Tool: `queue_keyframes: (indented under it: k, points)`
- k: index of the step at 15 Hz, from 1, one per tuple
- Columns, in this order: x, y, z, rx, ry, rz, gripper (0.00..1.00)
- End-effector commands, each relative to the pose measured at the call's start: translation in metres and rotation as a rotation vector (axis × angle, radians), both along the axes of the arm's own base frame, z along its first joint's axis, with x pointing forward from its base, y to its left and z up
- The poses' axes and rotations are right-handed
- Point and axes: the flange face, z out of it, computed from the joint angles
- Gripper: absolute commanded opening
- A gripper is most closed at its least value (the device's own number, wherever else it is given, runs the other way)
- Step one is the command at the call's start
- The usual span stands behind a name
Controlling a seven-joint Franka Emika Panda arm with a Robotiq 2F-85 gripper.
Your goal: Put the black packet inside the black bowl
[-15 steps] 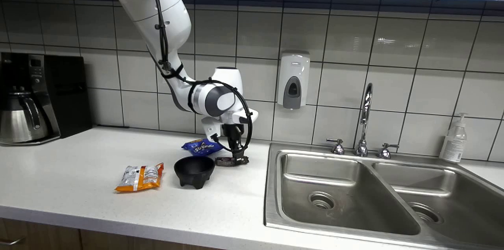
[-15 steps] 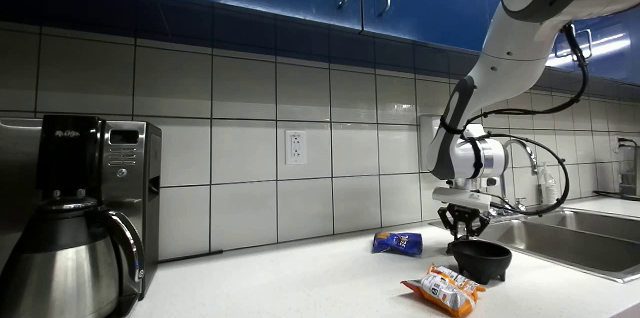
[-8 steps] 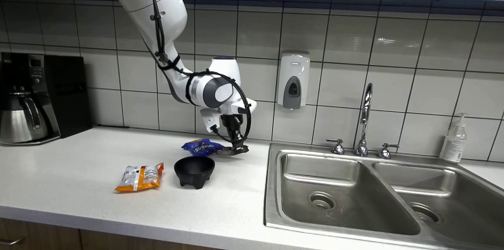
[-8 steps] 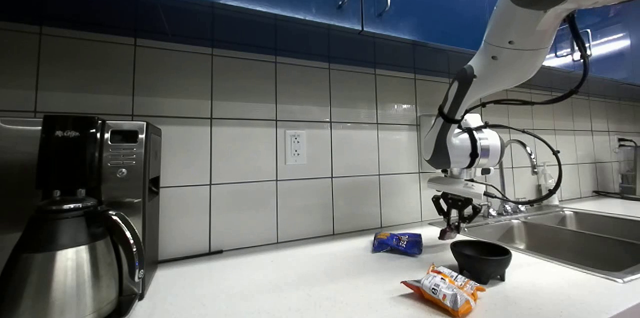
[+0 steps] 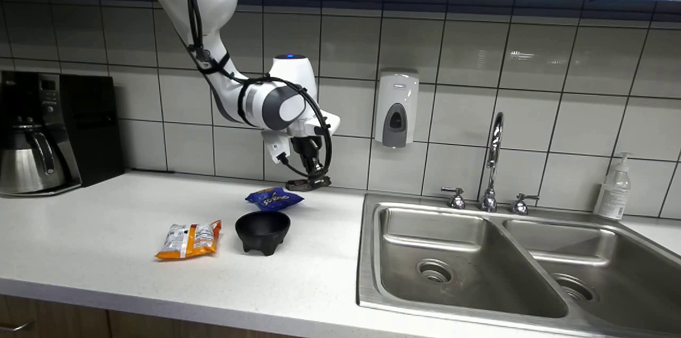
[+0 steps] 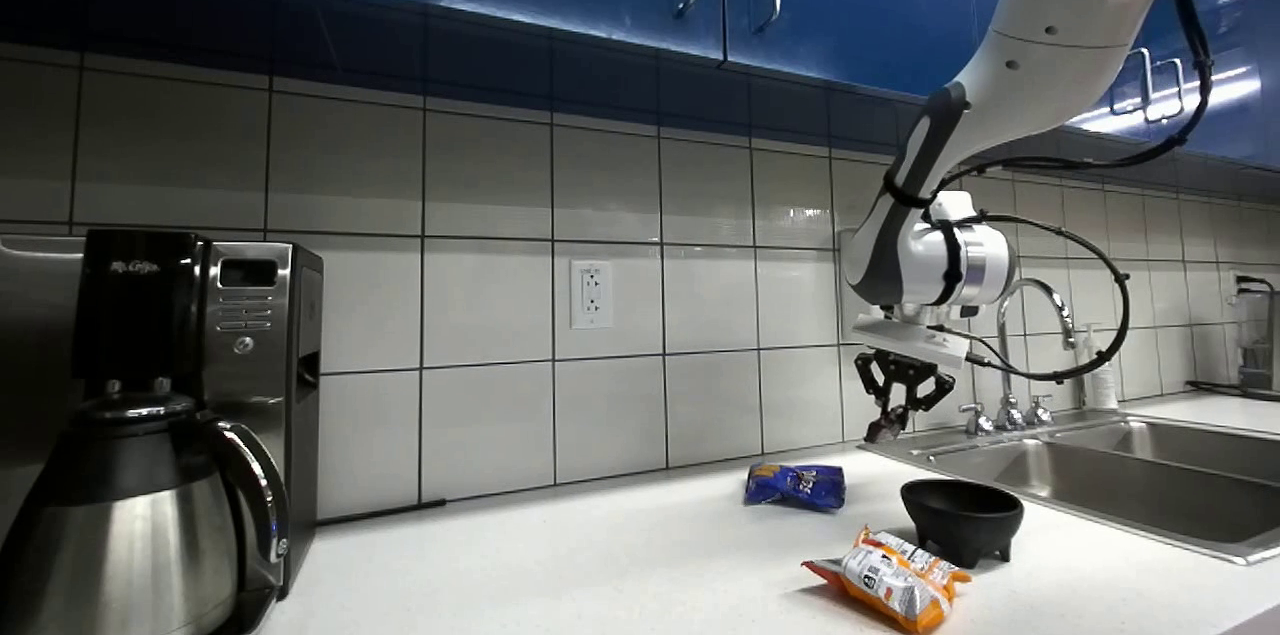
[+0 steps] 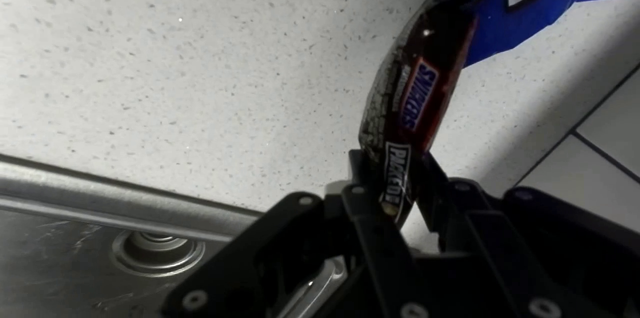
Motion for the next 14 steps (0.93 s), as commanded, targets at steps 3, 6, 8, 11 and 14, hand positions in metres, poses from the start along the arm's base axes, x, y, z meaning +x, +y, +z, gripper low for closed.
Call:
queue_keyframes:
  k: [3, 6, 8, 11, 14]
  points:
    - [-0.031, 0.025, 0.025, 0.038, -0.023, 0.126, 0.06]
    - [-0.043, 0.031, 0.033, 0.056, -0.03, 0.18, 0.06]
    - [-0.052, 0.03, 0.037, 0.068, -0.037, 0.207, 0.06]
    - [-0.066, 0.026, 0.039, 0.08, -0.04, 0.238, 0.06]
    - [-0.08, 0.022, 0.039, 0.094, -0.032, 0.28, 0.06]
